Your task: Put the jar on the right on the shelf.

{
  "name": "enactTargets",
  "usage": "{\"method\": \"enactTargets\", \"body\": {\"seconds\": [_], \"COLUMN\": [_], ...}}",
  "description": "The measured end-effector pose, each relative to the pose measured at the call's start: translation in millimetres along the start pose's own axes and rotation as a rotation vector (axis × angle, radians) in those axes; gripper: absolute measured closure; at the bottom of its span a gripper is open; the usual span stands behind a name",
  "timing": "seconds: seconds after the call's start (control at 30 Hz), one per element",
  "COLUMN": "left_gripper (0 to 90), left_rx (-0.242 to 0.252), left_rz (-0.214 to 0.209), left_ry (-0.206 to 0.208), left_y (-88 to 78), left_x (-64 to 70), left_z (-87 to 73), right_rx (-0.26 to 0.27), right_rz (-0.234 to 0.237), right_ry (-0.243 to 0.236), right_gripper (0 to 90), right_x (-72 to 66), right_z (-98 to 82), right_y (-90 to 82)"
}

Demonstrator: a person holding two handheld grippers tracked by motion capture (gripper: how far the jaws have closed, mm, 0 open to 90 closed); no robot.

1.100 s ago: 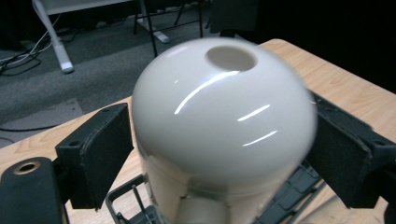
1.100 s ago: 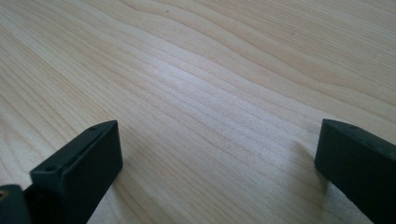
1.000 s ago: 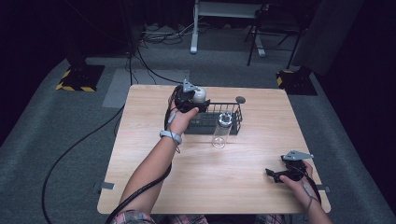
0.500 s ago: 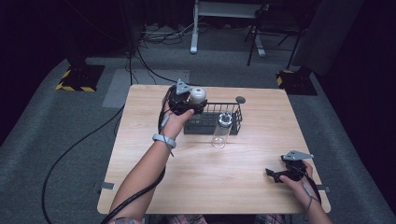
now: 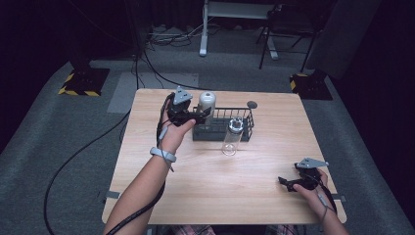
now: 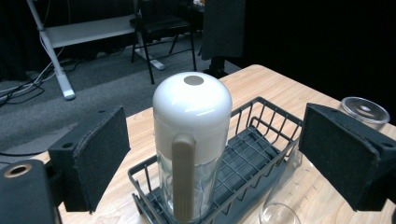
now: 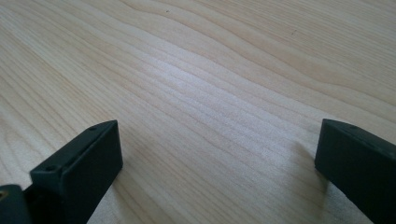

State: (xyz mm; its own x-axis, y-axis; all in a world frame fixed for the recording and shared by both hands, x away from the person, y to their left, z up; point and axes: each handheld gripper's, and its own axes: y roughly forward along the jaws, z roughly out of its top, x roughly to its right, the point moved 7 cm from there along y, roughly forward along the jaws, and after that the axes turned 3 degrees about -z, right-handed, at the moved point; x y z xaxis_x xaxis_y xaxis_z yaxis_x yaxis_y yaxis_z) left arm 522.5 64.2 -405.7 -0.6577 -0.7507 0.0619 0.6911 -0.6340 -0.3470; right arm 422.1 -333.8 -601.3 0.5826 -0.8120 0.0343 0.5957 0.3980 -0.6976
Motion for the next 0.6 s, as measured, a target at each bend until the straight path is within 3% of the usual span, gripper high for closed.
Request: {"method": "enactTargets", "body": {"seconds": [0.2, 0.6], "left_gripper": [8.6, 8.5], "left_rx": [0.004, 0.006], "left_rz": [0.024, 0.018], "left_ry": [0.011, 0.027], "left_y": [-13.9, -38.4], "left_x": [1.1, 6.4], "left_z": [-1.4, -4.6], "right_rx": [0.0, 0.0], "right_rz": [0.0, 0.0], "right_ry": [0.0, 0.0], "right_gripper": [0.7, 0.7], "right_x": [0.0, 0.0], "right_z": [0.0, 0.0], "right_y": [0.0, 0.0]}}
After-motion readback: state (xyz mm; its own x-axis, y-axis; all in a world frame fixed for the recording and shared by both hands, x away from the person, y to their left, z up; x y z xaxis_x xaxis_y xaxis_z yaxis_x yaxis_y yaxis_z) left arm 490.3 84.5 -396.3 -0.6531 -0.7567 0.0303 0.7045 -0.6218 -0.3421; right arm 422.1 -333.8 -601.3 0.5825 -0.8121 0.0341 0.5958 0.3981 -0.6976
